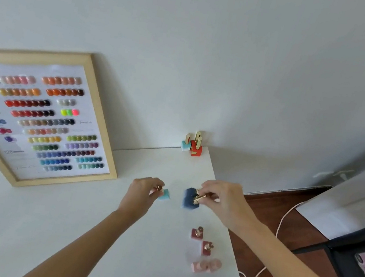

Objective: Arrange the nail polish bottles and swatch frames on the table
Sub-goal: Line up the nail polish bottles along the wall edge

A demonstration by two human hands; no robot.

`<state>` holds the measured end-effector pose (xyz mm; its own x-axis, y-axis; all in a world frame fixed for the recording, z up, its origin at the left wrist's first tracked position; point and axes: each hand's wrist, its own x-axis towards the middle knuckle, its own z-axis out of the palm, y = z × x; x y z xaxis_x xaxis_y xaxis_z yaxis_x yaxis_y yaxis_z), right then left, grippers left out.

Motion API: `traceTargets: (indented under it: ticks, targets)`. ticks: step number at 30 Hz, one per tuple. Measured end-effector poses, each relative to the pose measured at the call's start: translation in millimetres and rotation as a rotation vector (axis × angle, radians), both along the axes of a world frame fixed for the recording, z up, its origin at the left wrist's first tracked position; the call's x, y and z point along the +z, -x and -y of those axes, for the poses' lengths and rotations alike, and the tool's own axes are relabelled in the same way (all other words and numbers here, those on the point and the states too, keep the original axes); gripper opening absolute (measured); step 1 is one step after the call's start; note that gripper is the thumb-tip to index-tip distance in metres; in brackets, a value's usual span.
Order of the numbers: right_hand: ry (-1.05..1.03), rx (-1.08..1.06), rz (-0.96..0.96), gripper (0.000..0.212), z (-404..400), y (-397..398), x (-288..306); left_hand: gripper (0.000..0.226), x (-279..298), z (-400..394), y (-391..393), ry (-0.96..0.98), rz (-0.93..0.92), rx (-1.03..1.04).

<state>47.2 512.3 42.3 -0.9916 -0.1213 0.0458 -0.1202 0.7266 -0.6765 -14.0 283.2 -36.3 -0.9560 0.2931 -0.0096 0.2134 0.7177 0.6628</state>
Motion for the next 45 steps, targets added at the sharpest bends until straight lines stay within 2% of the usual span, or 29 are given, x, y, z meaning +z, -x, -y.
traceTargets:
  ticks: [10, 18, 35, 41, 45]
  targets:
    - [-0.318, 0.038, -0.006, 0.012, -72, 133, -21, 0.019, -4, -64, 94, -0.076, 0.017, 0.059]
    - [-0.333, 0.033, 0.118, 0.019, -78, 199, -61, 0.019, -20, -96, 137, -0.056, 0.024, 0.084]
    - [-0.296, 0.065, 0.144, 0.02, -65, 233, -91, 0.02, -33, -107, 168, 0.068, -0.002, 0.089]
    - [-0.32, 0.089, 0.078, 0.018, -63, 230, -92, 0.017, -32, -111, 168, -0.005, 0.029, 0.101]
    - [-0.288, 0.081, 0.025, 0.021, -65, 224, -89, 0.025, -32, -107, 164, -0.044, 0.047, 0.09]
